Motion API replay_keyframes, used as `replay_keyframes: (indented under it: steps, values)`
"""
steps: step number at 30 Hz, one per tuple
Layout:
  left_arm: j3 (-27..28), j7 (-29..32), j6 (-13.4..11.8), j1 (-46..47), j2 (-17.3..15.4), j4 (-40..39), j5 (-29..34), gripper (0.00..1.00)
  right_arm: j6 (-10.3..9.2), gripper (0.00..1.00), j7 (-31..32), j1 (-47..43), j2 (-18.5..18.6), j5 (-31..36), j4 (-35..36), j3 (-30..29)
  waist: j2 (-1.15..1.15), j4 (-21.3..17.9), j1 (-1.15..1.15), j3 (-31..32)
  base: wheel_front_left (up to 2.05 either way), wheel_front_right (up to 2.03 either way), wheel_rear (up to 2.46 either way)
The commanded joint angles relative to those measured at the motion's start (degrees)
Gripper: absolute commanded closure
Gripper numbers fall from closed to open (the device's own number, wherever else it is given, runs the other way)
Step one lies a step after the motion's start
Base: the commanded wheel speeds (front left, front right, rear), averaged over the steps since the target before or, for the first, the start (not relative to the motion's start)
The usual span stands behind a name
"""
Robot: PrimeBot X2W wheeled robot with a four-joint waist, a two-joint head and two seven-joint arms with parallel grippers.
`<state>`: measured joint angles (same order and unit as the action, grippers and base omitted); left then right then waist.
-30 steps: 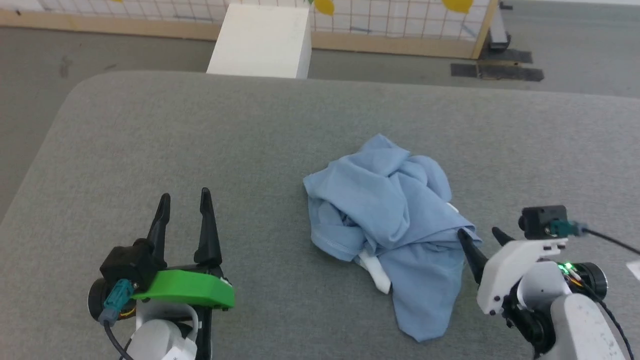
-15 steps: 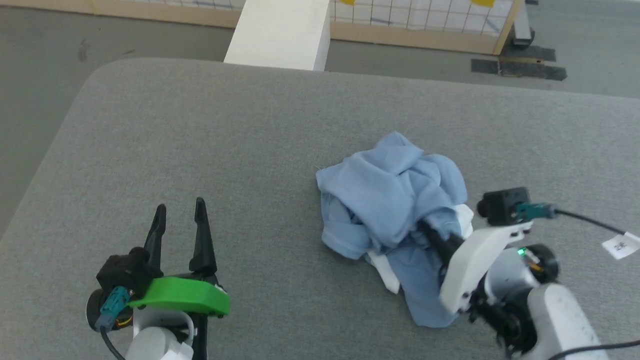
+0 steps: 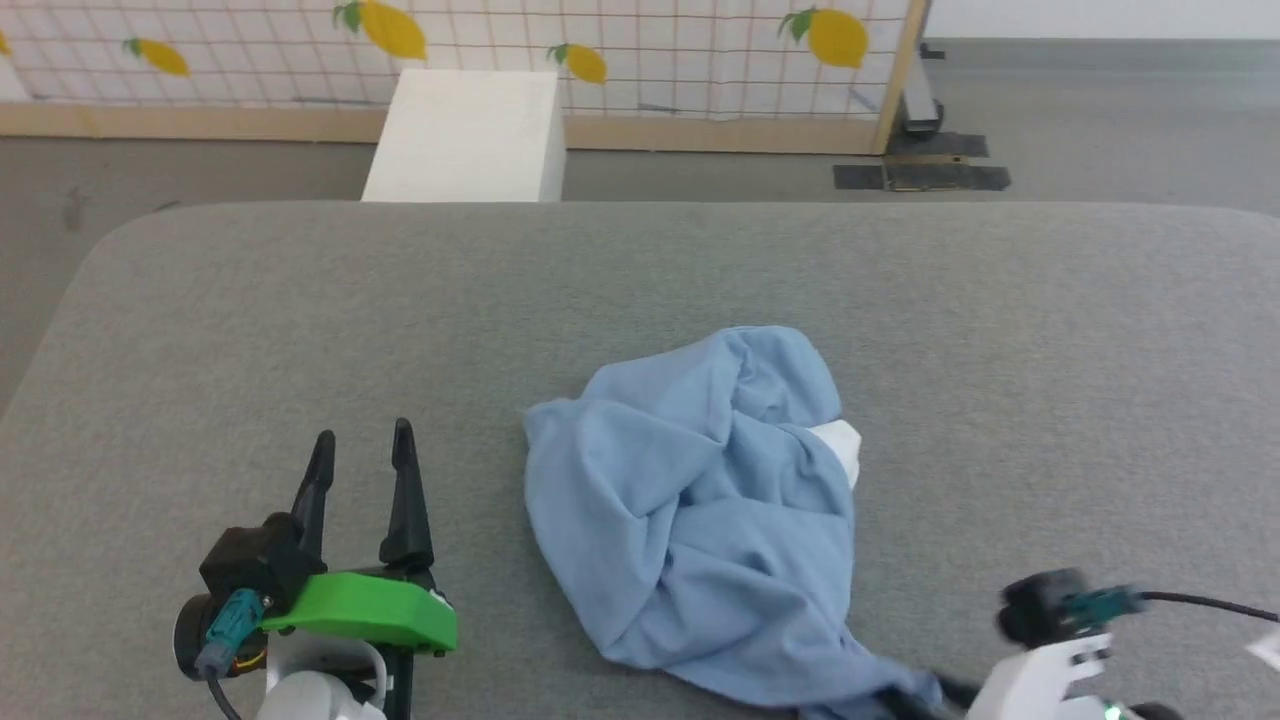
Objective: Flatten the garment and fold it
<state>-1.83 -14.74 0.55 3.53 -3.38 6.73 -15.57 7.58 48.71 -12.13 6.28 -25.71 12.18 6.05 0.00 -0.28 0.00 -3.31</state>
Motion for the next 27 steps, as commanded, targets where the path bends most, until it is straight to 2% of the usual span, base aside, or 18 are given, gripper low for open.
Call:
replay_keyframes:
  steps: [1, 3, 7, 13, 19, 23, 27]
  values:
    - [-0.2, -0.3, 0.5, -0.4, 0.2, 0.2, 0.7, 0.0, -0.09, 0.0, -3.0, -0.1, -1.5, 1.2, 1.1, -2.0, 0.0, -1.7, 0.0, 0.7, 0.0, 0.0, 0.0]
    - [-0.9, -0.3, 0.9, 0.2, 0.3, 0.5, 0.8, 0.0, -0.09, 0.0, -7.6, 0.1, -2.5, 2.6, 1.6, -4.9, 0.0, -2.3, 0.0, 0.8, 0.0, 0.0, 0.0]
    - [-6.0, 0.6, 2.2, 4.0, 0.4, 1.7, 1.7, 0.0, -0.09, 0.0, -21.3, 2.2, -3.3, 7.1, 0.9, -10.9, 0.0, -3.7, 0.0, 0.5, 0.0, 0.0, 0.0]
    - [-16.4, 8.6, 3.6, 15.8, 0.5, 6.3, 2.4, 0.0, -0.09, 0.0, -37.0, 5.8, -3.4, 8.5, -4.0, -13.4, 0.0, -6.4, 0.0, -1.7, 0.0, 0.0, 0.0]
    - [-24.2, 23.2, 2.0, 31.4, 0.5, 17.6, 0.4, 0.0, -0.09, 0.0, -43.3, 10.8, -3.4, 9.1, -8.4, -9.7, 0.0, -10.9, 0.0, -7.1, 0.0, 0.0, 0.0]
    - [-26.8, 33.2, 0.9, 41.3, 0.5, 26.4, 0.7, 0.0, -0.09, 0.0, -44.7, 13.7, -3.4, 8.3, -10.8, -6.4, 0.0, -14.1, 0.0, -11.4, 0.0, 0.0, 0.0]
    - [-28.0, 42.6, 1.1, 48.8, 0.0, 34.0, 1.8, 0.0, -0.09, 0.0, -45.7, 16.0, -3.4, 7.0, -12.5, -3.2, 0.0, -17.5, 0.0, -14.6, 0.0, 0.0, 0.0]
